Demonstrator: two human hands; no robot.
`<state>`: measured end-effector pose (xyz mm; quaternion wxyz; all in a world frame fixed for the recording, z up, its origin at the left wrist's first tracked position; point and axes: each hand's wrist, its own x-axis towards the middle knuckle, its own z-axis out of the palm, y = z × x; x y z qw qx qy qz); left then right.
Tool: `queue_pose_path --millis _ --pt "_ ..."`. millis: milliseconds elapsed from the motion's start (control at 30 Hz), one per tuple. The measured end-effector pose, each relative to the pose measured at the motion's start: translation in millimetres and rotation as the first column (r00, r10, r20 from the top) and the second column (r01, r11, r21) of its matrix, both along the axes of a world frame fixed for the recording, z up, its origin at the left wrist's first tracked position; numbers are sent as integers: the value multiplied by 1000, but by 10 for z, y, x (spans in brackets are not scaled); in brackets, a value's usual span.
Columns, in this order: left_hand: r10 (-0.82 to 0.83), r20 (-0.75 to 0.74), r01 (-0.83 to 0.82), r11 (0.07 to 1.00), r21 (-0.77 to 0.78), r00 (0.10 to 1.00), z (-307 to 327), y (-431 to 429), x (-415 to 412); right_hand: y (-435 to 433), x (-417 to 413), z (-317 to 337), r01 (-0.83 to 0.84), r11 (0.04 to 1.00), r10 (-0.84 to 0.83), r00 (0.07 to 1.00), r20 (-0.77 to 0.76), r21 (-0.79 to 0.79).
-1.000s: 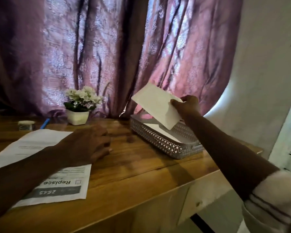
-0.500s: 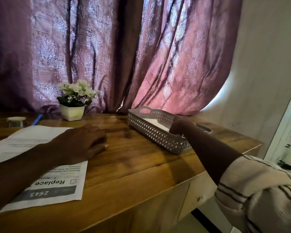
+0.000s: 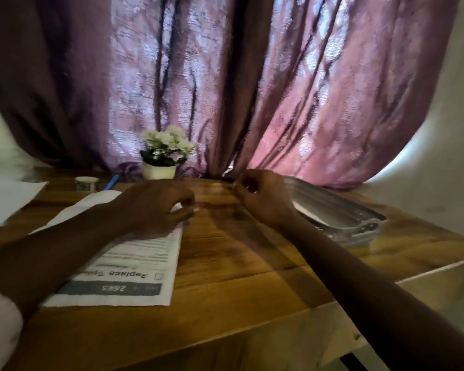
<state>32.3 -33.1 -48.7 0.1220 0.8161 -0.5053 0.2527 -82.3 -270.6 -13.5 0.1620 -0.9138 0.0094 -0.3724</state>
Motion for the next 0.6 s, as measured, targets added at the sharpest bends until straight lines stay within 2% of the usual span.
queue_pose_path --millis 100,233,367,433,500,600 --pt "166 -33 -165 986 27 986 175 277 146 514 305 -164 -281 959 280 936 -212 26" --pt "306 -86 -298 950 90 948 222 562 281 973 724 -262 -344 938 294 852 -433 -40" --pt "435 -94 -411 890 198 895 192 714 415 1109 929 -475 -467 876 353 790 -502 -119" --pt "467 -101 -439 872 216 879 191 728 432 1041 982 -483 -416 888 265 811 -521 -196" --pt "489 -129 -459 864 205 863 208 733 410 925 1006 -438 -289 912 116 863 -492 -292" --pt "543 -150 -510 834 210 826 225 760 373 786 925 -321 -201 898 -16 874 -485 -392"
